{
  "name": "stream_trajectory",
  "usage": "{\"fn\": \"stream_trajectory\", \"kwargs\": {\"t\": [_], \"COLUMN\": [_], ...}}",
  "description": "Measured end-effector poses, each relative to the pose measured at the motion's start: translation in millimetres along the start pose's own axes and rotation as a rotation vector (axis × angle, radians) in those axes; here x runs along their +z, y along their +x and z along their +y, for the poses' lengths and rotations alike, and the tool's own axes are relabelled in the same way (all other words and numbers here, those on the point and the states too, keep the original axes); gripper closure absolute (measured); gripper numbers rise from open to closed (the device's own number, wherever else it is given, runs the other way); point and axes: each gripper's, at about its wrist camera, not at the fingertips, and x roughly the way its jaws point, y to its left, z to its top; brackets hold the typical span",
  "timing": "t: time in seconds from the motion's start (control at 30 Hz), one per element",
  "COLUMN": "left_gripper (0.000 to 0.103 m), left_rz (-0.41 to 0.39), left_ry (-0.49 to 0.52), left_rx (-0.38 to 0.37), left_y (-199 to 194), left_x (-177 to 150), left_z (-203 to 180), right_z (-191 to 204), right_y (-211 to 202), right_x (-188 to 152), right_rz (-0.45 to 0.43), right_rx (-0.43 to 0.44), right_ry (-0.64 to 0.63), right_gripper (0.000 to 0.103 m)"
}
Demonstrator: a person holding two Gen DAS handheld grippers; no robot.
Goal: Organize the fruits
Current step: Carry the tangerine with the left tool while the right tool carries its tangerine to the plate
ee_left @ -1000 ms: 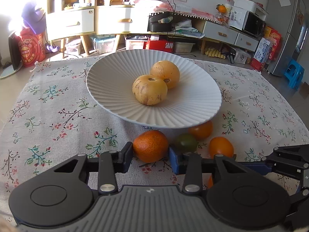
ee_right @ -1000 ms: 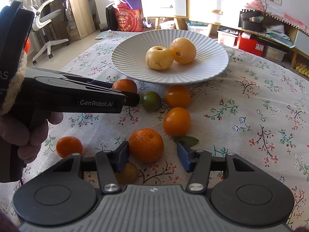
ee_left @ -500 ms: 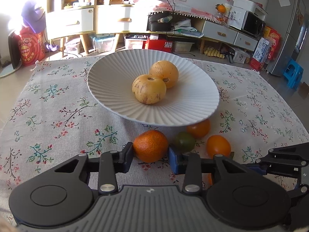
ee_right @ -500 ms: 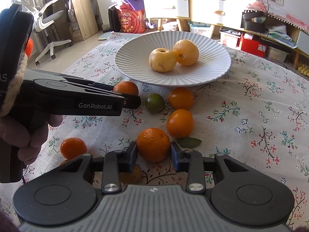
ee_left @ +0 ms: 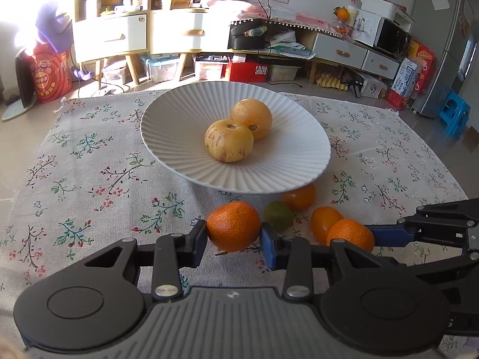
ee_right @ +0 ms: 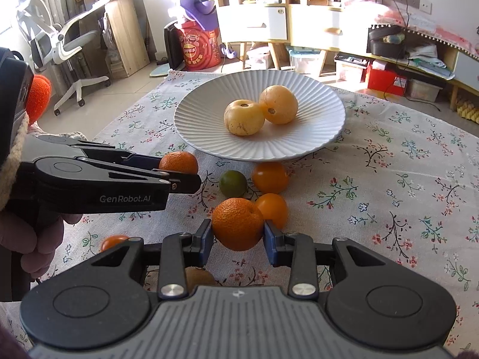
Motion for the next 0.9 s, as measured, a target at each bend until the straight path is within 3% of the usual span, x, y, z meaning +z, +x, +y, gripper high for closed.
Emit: {"fn": "stream_trajectory", "kwargs": {"t": [0.5,0.9], "left_gripper": [0.065,0.065], "left_rz": [-0.051,-0.094], "left_ry": [0.009,0.028], "left_rx": [-0.052,-0.05], "left_y": [-14.5,7.5], "left_x": [12.9,35.9], "left_z": [-12.4,-24.8], "right_z": [-28.8,-51.8], "right_y": [-10.8,3.2], "right_x": [23.0,49.8], "right_rz": [-0.083,-0.103], "right_rx": [-0.026,0.004], "right_ry": [0.072,0.112], "right_gripper": [0.071,0.071]}}
